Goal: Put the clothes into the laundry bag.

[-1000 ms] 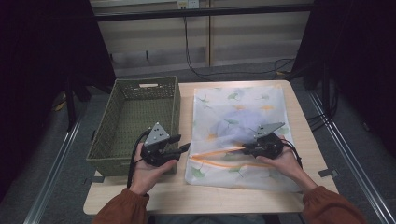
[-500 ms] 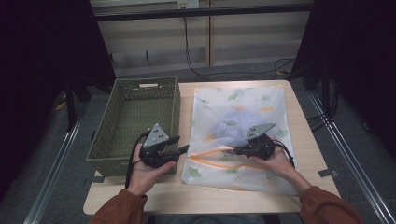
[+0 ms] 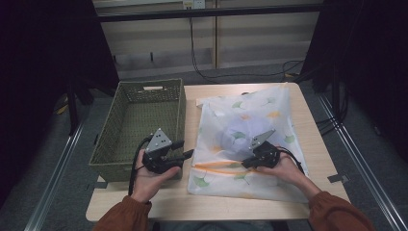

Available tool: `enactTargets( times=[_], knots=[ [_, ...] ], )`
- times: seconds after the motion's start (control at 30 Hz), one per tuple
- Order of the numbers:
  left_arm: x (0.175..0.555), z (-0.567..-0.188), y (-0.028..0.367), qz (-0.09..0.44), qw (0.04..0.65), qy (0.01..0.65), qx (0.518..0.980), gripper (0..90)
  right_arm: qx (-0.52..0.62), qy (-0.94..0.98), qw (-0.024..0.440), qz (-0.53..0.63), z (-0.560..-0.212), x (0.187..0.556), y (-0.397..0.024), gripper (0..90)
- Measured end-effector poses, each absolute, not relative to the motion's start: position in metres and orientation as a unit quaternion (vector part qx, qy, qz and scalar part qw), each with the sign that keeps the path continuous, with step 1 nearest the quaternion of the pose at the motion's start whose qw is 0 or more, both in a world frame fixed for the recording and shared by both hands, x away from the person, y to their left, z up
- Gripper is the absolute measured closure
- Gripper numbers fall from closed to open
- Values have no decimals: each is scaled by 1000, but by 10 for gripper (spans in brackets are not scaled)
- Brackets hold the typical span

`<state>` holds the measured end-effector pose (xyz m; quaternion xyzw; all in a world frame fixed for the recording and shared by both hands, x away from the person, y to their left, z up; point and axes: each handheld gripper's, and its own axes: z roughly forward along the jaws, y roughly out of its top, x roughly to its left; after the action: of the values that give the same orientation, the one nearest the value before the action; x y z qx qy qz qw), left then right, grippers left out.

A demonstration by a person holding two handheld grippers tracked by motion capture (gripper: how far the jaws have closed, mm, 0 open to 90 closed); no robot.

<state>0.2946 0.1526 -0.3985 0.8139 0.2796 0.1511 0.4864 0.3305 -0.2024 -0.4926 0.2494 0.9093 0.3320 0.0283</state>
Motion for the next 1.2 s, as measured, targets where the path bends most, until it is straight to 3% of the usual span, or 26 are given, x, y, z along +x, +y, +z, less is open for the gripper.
enactTargets(
  times=[0.2,0.63,1.2],
  knots=[
    [294,-395,157,154,479,283,816,493,278,899,66,332,-494,335,-208,886],
    [281,-389,183,169,498,297,797,433,306,862,80,396,-476,325,-222,629],
    [256,-397,236,206,512,350,757,281,344,793,121,487,-439,287,-250,477]
  ],
)
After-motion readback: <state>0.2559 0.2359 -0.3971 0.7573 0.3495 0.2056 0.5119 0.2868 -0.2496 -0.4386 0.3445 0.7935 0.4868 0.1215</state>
